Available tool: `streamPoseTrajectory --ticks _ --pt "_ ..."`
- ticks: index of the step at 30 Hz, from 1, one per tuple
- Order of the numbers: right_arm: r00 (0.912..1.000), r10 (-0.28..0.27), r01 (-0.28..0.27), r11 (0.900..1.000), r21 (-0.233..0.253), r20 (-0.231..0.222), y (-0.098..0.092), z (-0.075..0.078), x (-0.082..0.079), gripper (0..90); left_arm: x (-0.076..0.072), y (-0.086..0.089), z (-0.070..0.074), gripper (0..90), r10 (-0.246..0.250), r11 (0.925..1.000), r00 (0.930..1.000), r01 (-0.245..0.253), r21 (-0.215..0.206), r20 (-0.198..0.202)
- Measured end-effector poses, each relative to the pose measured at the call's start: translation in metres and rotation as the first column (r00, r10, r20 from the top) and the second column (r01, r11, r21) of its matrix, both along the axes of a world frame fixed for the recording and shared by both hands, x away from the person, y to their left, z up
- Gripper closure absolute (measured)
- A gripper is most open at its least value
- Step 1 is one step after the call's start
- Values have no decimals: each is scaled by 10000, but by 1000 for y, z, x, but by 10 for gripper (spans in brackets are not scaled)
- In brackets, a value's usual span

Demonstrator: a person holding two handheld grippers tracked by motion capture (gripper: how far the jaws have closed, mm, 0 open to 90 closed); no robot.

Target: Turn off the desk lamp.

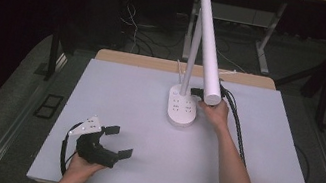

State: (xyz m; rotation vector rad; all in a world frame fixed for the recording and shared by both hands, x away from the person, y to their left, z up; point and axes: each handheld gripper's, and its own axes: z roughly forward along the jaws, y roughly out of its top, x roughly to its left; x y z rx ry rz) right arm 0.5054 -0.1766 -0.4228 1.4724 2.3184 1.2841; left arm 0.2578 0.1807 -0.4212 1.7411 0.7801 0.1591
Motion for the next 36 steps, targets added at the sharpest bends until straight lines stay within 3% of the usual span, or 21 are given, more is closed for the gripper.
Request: streamPoseTrajectory --ticks 7,17,27,34,36 --pt "9992 333 -332 9994 -77 239 -5 17 -9 898 1 -1 0 0 -8 10000 10000 8 14 -12" --pt "9955 696 -689 9975 -137 639 -16 39 -33 797 0 -4 0 0 -54 10000 10000 55 17 -29" --pt "9931 589 -566 9981 -251 1015 -31 49 -70 591 0 -6 -1 0 -156 9998 9999 156 82 -29" --pt "9930 264 -232 9993 -293 1153 -45 55 -96 369 0 -6 -1 0 -193 9998 9998 193 70 -38" --pt "9924 248 -229 9996 -177 1202 -50 55 -105 270 0 -6 0 0 -200 9998 9998 200 76 -25"
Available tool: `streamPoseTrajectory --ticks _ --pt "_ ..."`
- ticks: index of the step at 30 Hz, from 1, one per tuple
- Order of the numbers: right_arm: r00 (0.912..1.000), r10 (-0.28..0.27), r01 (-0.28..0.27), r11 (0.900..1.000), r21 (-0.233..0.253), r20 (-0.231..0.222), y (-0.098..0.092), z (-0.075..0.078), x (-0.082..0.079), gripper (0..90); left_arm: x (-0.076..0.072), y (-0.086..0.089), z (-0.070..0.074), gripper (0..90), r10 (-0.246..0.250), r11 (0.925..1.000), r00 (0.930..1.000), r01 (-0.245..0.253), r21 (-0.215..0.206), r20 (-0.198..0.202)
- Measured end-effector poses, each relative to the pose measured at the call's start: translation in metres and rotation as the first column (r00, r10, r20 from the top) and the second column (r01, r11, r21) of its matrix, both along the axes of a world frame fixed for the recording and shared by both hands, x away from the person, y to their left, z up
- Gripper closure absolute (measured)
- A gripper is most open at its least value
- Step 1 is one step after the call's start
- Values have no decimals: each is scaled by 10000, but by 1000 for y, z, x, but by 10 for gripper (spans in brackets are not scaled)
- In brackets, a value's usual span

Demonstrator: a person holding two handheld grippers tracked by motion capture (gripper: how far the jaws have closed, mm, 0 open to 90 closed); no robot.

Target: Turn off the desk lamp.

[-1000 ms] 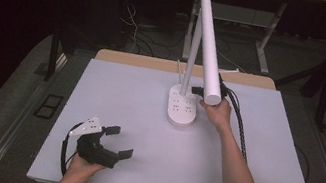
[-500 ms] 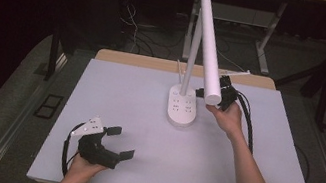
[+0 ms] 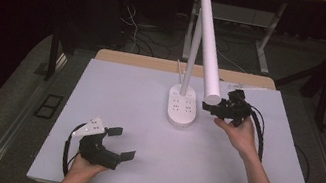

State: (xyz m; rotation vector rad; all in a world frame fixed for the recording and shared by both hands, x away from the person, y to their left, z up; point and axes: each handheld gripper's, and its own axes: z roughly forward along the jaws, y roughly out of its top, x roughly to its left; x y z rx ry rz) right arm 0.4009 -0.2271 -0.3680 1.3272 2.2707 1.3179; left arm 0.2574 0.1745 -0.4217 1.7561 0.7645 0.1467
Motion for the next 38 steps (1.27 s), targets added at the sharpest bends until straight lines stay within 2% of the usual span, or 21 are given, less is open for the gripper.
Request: streamPoseTrajectory --ticks 3,5,7,12,14,21,29,34,38 --pt "9997 261 -261 9991 329 28 -8 1 -14 113 0 -1 0 0 1 10000 10000 -1 -14 -3" --pt "9994 342 -342 9982 498 3 -12 3 -23 101 -1 -1 0 0 17 10000 10000 -17 -50 -31" --pt "9993 362 -364 9984 439 73 -14 4 -31 7 -1 -2 0 0 10 10000 10000 -10 -16 -16" --pt "9985 487 -496 9979 405 230 -21 6 -54 6 -1 -2 0 0 10 10000 10000 -10 -2 4" --pt "9983 530 -543 9969 567 236 -23 5 -63 6 -2 -2 0 0 22 10000 10000 -22 -31 -12" --pt "9980 570 -586 9962 638 265 -34 -5 -93 6 -2 -1 0 0 47 10000 10000 -47 16 17" --pt "9995 140 -162 9967 793 288 -51 -27 -128 7 -1 -1 0 0 63 10000 10000 -63 57 -9" --pt "9998 -150 134 9951 976 156 -61 -40 -147 7 -1 -2 0 0 92 9999 10000 -92 75 -15" --pt "9990 -412 397 9948 938 144 -68 -48 -158 7 -1 -2 0 0 47 9999 10000 -47 113 3"
